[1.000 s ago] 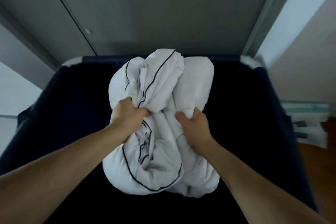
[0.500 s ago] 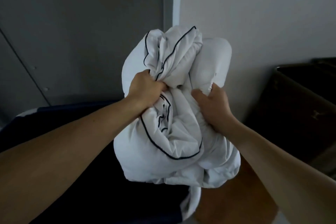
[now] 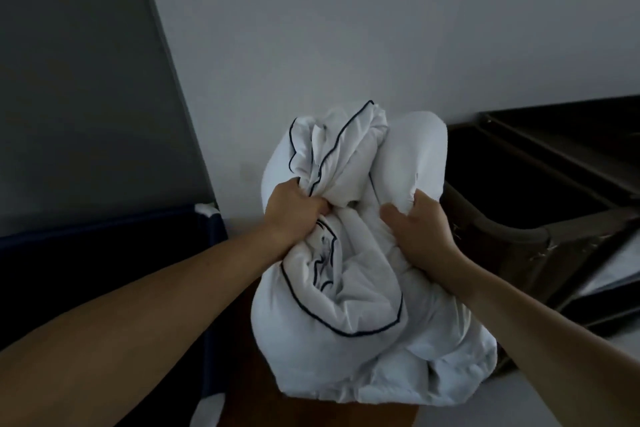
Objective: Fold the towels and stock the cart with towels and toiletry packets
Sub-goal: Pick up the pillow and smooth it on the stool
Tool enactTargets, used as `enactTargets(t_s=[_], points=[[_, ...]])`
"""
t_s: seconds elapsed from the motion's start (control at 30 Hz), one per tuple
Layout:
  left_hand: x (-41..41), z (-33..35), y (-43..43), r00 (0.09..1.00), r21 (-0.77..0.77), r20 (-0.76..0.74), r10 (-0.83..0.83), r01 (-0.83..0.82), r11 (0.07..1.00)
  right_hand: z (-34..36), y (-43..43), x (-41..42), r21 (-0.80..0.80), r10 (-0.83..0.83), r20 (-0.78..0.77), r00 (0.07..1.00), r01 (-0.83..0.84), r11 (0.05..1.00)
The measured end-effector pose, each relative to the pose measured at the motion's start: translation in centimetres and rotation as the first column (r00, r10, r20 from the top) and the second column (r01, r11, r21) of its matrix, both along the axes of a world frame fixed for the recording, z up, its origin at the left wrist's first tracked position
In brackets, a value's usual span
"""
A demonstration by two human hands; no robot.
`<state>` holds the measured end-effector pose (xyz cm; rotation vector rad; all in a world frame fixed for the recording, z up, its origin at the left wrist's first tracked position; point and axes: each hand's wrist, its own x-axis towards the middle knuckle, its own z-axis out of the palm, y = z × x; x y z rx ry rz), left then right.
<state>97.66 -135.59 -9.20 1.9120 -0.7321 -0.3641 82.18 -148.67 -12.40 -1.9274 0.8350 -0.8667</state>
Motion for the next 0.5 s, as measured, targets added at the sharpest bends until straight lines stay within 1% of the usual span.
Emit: enactTargets(t_s=[0.07, 0.13, 0.2, 0.27, 0.4, 0.5], points=[[-0.4, -2.4, -1.6, 0.999, 0.041, -0.032, 0.024, -0.023, 0.999, -2.2, -2.6, -0.5, 0.030, 0.033, -0.042, 0.999, -0.032, 0.999], [-0.1, -4.2, -2.3, 0.998, 0.070, -0.040, 0.056, -0.053, 0.996, -4.2, -4.8, -0.7, 0.062, 0.081, -0.050, 0.995, -0.078, 0.995], [0.8, -5.4, -1.9, 0.995, 0.134, 0.003, 0.100, -0.100, 0.986, -6.5, -7.1, -1.2, 0.100, 0.130, -0.056, 0.990, -0.124, 0.987], [2.2, -6.0, -0.7, 0.987, 0.187, 0.047, 0.154, -0.161, 0.969, -9.4, -9.6, -1.7, 0.150, 0.133, -0.085, 0.987, -0.119, 0.981], [4.3, -6.9, 2.3, 0.967, 0.222, 0.043, 0.251, -0.254, 0.941, -16.4, -13.0, -1.2, 0.196, 0.168, -0.246, 0.954, -0.121, 0.973], [4.4, -8.4, 3.2, 0.955, 0.287, 0.071, 0.287, -0.295, 0.912, -22.9, -14.2, -0.4, 0.289, 0.254, -0.428, 0.868, -0.135, 0.948]])
